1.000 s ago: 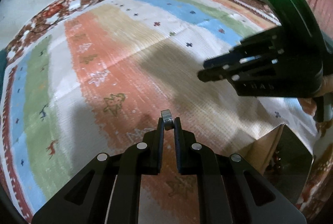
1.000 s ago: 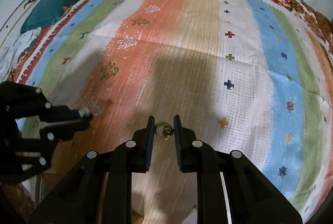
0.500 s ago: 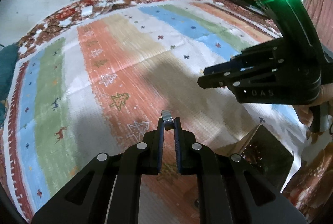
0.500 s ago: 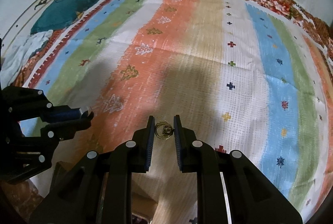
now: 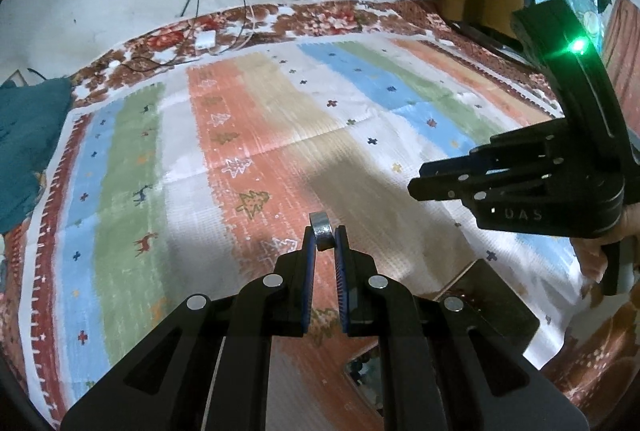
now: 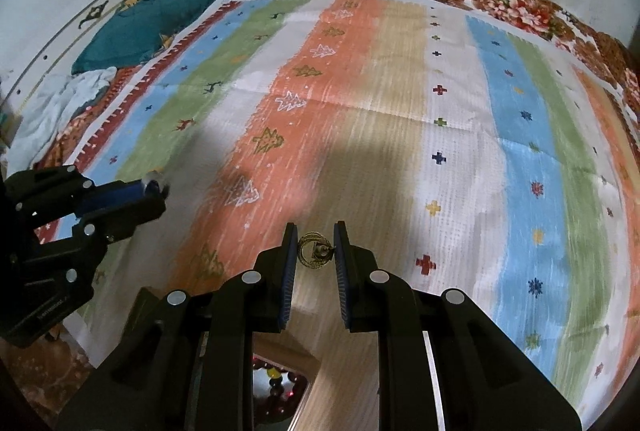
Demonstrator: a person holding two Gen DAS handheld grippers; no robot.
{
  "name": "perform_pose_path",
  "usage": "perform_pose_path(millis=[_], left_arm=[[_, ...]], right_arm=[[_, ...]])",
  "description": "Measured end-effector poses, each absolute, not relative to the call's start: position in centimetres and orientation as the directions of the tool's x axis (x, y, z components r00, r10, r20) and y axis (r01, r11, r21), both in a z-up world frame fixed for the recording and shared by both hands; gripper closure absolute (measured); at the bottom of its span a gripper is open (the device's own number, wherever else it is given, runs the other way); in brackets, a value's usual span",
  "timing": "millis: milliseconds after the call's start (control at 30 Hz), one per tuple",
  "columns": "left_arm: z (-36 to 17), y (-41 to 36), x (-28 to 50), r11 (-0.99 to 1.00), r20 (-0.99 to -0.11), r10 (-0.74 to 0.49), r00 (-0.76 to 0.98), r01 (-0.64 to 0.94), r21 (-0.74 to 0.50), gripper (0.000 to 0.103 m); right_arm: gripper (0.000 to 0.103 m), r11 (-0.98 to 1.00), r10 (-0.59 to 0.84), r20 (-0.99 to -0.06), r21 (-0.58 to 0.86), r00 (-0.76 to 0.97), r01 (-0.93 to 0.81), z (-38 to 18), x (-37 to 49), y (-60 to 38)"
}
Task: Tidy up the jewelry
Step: 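Lift the charm and ring and carry both over the tin, then lower the charm and ring into the tin and open both grippers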
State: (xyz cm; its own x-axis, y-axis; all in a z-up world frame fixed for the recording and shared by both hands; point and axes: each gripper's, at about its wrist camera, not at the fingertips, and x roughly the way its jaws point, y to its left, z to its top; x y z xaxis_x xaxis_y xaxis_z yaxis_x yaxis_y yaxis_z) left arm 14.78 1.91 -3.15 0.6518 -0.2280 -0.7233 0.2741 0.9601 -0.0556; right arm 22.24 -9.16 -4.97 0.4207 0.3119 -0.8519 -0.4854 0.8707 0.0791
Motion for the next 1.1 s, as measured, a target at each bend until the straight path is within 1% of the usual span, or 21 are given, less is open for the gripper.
perform_pose_path(millis=[400, 967, 1100], left_arm=[[-1.8, 1.9, 12.1, 0.966, -0.698, -0.230, 0.678, 0.245, -0.081, 0.094], [-0.7, 0.0, 7.6, 0.961, -0.675, -0.248, 0.695, 0.266, -0.079, 0.093], [-0.5, 0.0, 6.9, 0.961, -0.669, -0.256, 0.698, 0.261, -0.095, 0.093]], right_arm=[[0.084, 0.857, 0.352, -0.827, 0.097, 0.438, -0.507, -3.6, 19.4, -9.7], [0.084, 0.834, 0.404, -0.799, 0.120, 0.446, -0.539, -2.5, 14.5, -10.8], [0.084, 0.829, 0.416, -0.797, 0.134, 0.437, -0.543, -2.5, 13.9, -11.0]])
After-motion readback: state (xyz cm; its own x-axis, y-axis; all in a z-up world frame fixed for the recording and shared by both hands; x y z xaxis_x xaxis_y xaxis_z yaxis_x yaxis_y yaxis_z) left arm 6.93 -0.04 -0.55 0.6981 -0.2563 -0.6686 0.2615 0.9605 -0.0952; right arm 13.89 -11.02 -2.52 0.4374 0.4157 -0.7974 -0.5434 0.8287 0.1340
